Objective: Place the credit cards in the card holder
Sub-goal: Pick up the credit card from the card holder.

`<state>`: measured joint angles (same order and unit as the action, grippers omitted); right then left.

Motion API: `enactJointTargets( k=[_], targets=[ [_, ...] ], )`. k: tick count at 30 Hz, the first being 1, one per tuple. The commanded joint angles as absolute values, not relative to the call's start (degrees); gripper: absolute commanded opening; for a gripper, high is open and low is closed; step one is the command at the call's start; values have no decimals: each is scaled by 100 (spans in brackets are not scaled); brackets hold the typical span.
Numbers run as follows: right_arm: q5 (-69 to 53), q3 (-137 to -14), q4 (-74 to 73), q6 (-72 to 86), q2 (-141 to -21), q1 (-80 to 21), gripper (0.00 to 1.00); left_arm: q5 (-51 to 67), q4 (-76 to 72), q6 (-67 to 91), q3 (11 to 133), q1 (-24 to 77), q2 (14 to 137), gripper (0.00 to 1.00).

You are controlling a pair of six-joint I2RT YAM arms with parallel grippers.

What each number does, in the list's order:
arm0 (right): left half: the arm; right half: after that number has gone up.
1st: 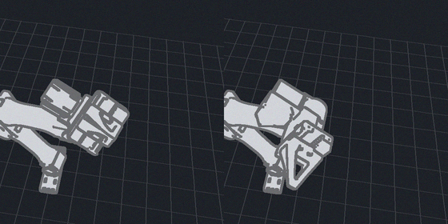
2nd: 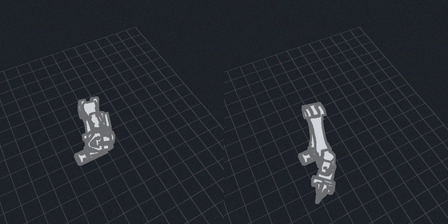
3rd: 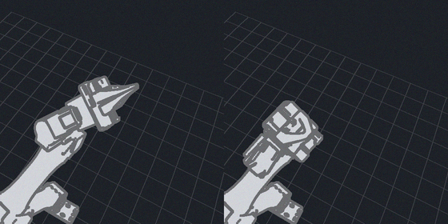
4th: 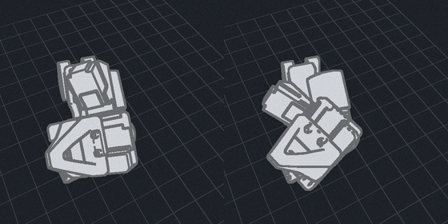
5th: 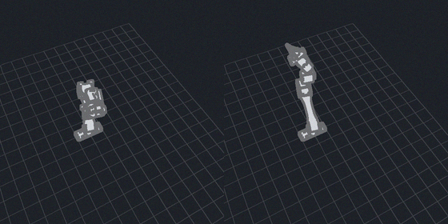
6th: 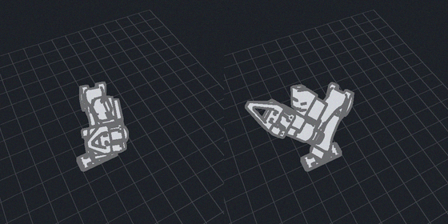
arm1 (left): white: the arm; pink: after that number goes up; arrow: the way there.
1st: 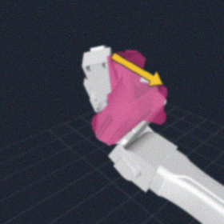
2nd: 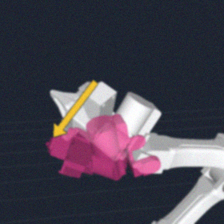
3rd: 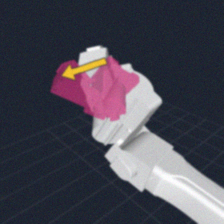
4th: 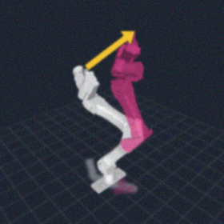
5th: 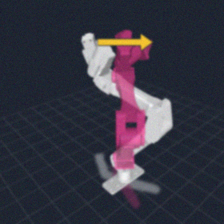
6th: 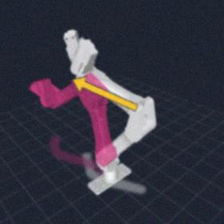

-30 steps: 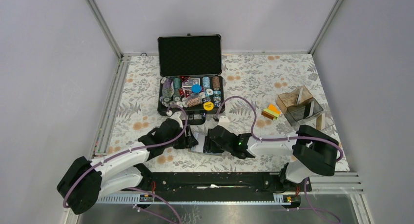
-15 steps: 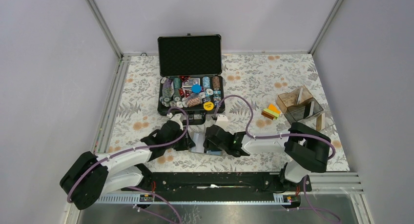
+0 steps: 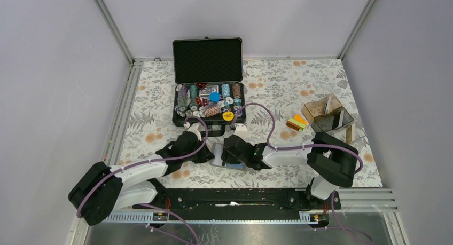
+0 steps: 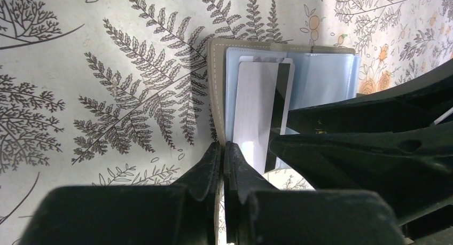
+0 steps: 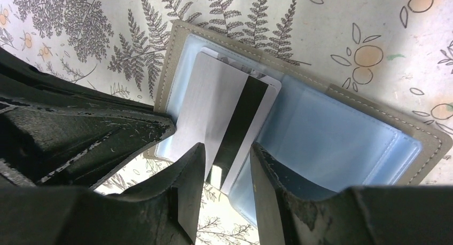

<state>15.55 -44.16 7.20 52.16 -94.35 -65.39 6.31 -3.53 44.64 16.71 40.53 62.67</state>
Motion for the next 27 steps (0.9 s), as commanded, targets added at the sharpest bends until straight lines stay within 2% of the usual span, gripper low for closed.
enactJointTargets(
  k=[1,5,9,14,18,21,27],
  targets=[
    [1413,-4228,914,5150,-9446,-6388,43,985,-1094,4571,1617,4052,6599,0],
    [1251,-4113,1034,5185,-9397,-6248,43,1084,-1183,4594,1667,4052,6749,2],
    [1258,-4050,1038,5203,-9346,-6214,42,922,-920,4505,1697,4052,6549,22],
    [1279,-4043,1037,5186,-9351,-6208,40,730,-451,4309,1778,4052,6132,41],
    [1248,-4103,1037,5159,-9365,-6205,35,464,-219,4165,1853,4052,5778,49],
    [1244,-4139,1037,5165,-9364,-6205,30,232,-13,4028,1955,4047,5716,48],
    [1134,-4280,1058,5125,-9458,-6205,21,294,-82,3999,1982,4051,5914,37]
  ],
)
